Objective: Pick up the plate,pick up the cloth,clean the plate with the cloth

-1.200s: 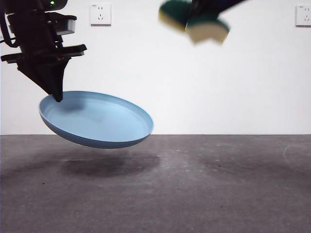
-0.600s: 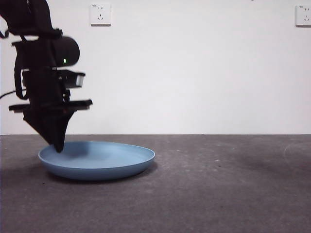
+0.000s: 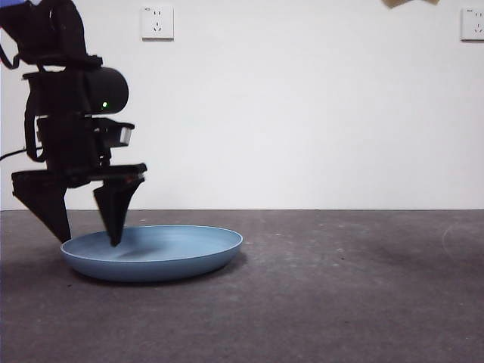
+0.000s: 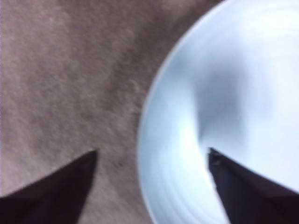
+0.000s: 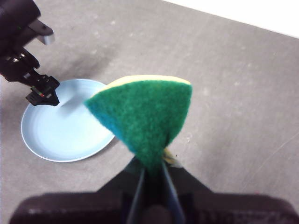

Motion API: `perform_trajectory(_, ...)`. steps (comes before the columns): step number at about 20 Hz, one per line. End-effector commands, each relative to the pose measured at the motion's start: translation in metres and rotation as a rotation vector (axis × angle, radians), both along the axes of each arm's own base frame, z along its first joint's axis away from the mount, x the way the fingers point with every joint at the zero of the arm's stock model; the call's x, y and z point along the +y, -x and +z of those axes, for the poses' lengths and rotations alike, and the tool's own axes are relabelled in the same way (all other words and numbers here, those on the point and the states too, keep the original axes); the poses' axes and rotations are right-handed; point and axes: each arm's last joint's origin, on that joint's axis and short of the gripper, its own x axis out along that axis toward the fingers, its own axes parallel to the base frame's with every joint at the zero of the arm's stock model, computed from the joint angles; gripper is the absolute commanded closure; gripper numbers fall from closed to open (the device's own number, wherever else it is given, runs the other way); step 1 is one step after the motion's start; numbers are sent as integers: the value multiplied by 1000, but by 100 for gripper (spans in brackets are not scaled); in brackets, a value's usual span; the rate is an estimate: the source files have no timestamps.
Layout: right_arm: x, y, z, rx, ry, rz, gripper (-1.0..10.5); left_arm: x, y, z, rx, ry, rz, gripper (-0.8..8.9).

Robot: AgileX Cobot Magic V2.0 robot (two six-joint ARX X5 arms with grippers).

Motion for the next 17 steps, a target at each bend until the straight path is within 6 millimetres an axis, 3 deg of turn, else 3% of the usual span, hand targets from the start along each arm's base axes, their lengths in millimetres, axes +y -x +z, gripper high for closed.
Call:
perform_trajectory(1, 8, -14, -13, 56, 22, -34, 959, -11, 13, 31, -88, 35, -15, 401)
perform_trajectory(6, 24, -52, -46, 179, 109, -68, 959, -30, 53, 96, -299, 30, -76, 404)
perform_trajectory(10, 21, -85, -66, 295, 18, -25, 959, -28, 85, 138, -450, 84, -99, 405)
perform_trajectory(13, 15, -106, -78, 309, -7, -62, 959, -15, 115, 144, -551, 134, -80, 405)
perform_trajectory(17, 18, -128, -101, 353, -4, -76, 959, 8, 163, 128, -623, 214, -20, 406)
